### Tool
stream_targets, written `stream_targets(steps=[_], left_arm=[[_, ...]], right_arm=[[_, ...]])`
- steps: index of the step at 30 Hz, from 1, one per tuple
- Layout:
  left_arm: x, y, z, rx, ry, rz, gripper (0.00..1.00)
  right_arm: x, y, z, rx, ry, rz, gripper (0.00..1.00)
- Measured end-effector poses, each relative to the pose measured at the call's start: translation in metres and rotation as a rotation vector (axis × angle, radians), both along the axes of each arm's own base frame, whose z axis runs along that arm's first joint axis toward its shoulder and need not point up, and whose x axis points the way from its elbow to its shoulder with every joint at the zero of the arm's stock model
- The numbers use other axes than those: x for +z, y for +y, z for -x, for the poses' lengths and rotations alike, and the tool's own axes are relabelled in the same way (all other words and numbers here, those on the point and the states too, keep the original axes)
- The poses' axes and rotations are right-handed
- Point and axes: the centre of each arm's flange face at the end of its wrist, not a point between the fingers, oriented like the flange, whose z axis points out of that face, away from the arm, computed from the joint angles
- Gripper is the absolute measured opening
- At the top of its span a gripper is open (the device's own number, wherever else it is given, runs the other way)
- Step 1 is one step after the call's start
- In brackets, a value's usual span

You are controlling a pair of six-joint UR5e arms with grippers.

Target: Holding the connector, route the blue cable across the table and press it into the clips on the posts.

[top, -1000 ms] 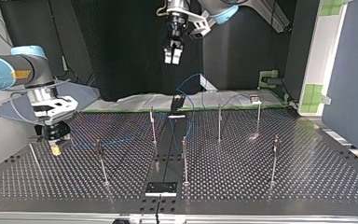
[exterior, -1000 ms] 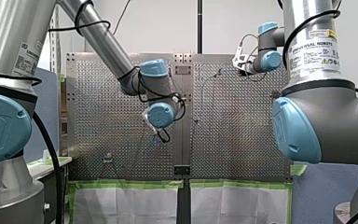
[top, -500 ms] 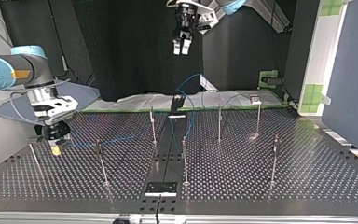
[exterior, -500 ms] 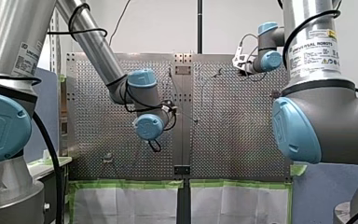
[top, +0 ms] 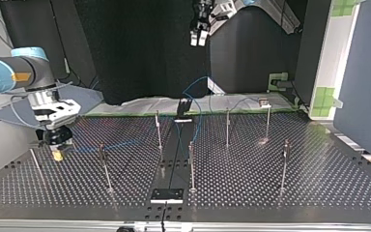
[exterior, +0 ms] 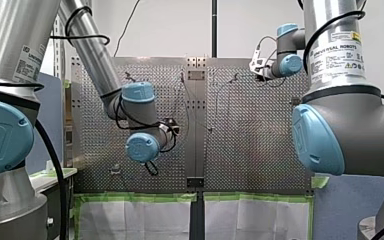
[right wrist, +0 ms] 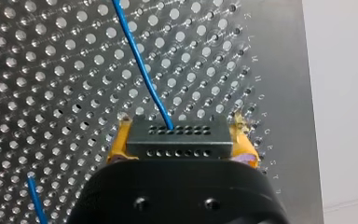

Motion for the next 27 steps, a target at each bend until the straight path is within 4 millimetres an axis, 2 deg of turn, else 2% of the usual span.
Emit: stream_targets(steps=[6, 27], left_arm=[[-0.0075, 0.009, 0.008, 0.0, 0.018, -0.021, 0.99], [-0.0081, 0.0098, 0.0088, 0.0, 0.02, -0.022, 0.99]], right_arm=[[-0.0004, -0.0013, 0.0029, -0.009, 0.002, 0.0, 0.0], [-0.0006, -0.0014, 0.0033, -0.01, 0.003, 0.0, 0.0]])
